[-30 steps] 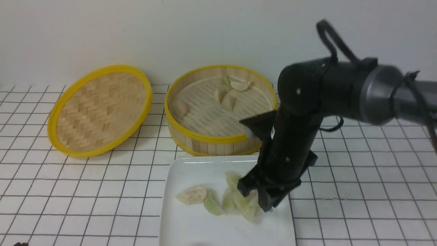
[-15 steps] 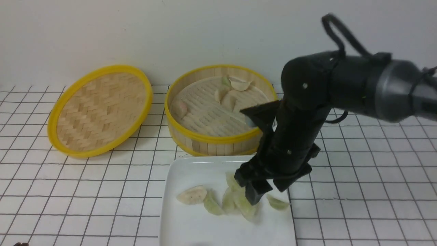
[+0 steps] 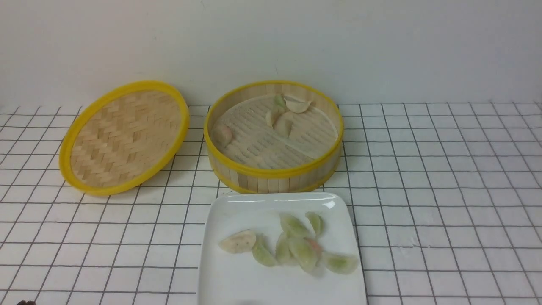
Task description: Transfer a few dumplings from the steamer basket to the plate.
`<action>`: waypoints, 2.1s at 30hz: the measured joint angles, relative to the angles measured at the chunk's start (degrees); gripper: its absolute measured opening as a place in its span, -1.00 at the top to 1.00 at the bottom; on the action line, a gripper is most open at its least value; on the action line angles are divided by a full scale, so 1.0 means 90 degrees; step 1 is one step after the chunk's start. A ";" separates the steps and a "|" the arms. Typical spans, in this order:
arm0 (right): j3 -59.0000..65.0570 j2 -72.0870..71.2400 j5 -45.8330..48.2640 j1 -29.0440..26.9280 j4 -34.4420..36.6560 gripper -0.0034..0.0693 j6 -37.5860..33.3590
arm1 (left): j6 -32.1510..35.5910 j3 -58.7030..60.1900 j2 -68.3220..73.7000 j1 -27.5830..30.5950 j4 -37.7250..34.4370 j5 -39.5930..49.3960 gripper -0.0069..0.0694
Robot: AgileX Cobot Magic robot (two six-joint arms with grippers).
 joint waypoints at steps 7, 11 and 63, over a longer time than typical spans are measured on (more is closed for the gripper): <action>0.2684 -0.2677 -0.2290 -0.0123 -0.0843 0.94 0.1373 | 0.0000 0.0000 0.0000 0.0000 0.0000 0.0000 0.83; 0.3571 -0.3613 -0.2453 -0.0153 -0.1832 0.94 0.2621 | 0.0000 0.0000 0.0000 0.0000 0.0000 0.0000 0.83; 0.6379 -0.4220 -0.2630 -0.4124 0.0079 0.93 -0.1132 | 0.0000 0.0000 -0.0008 0.0005 0.0000 0.0000 0.83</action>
